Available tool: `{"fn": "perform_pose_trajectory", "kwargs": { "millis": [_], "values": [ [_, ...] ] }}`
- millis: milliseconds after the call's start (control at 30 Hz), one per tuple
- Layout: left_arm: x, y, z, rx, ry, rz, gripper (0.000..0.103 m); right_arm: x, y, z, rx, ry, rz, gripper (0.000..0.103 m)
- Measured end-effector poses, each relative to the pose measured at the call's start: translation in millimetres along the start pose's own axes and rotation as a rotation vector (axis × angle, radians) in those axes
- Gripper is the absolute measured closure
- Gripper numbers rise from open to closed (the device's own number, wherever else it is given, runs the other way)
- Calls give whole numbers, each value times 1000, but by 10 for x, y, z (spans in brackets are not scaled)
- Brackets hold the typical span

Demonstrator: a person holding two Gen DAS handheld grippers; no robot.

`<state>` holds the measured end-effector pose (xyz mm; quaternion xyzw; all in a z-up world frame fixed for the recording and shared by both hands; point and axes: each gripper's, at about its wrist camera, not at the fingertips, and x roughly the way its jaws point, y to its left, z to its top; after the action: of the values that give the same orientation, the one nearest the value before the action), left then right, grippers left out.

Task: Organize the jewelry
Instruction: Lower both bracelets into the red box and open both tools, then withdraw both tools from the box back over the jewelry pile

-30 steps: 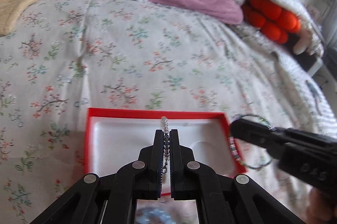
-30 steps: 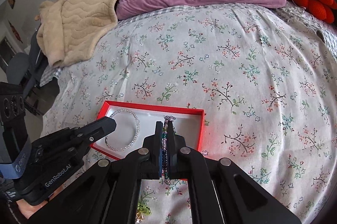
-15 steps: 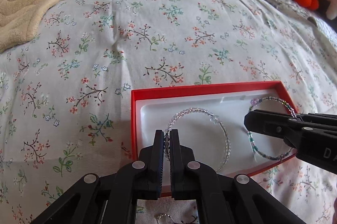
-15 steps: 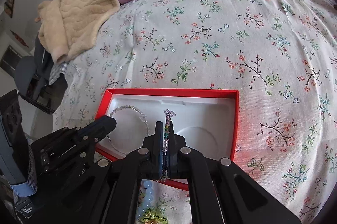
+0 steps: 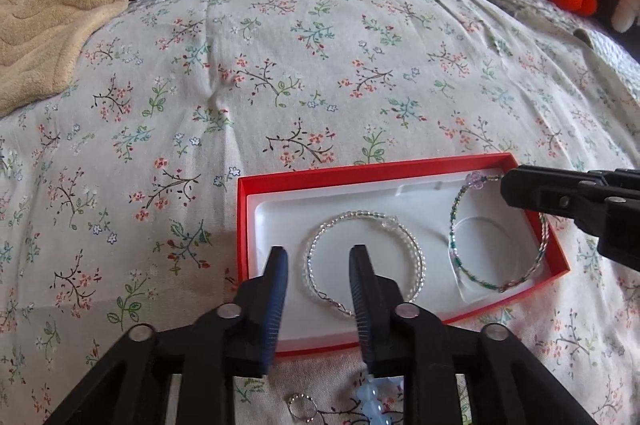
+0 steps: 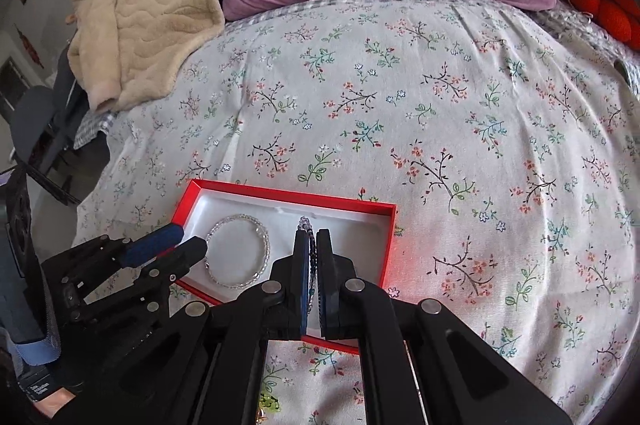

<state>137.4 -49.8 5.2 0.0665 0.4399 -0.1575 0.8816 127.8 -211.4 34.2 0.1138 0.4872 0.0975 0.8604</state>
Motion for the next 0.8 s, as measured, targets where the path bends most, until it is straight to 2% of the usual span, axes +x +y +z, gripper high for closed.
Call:
{"fn": "perform_pose_trajectory", "kwargs": {
  "millis": [300,433,500,533,567,633,800],
  "values": [
    [-189,-18,-113,12,10,29,52,-218,42,-69,-35,-14,-22,99],
    [-277,-17,-216,21,26,52,37,-296,106,-144,-72,-8,-43,99],
    [-300,-7,-273,24,42,67,33,-327,138,-195,-90,1,-52,98],
    [-308,3,-307,25,52,74,32,-341,153,-223,-99,6,-58,90],
    [-315,13,-335,23,62,78,31,-354,167,-253,-106,11,-62,68],
    [-335,46,-403,15,82,84,27,-397,181,-321,-108,8,-66,41],
    [-402,129,-541,-1,114,96,20,-492,214,-451,-114,22,-78,39]
  ]
}}
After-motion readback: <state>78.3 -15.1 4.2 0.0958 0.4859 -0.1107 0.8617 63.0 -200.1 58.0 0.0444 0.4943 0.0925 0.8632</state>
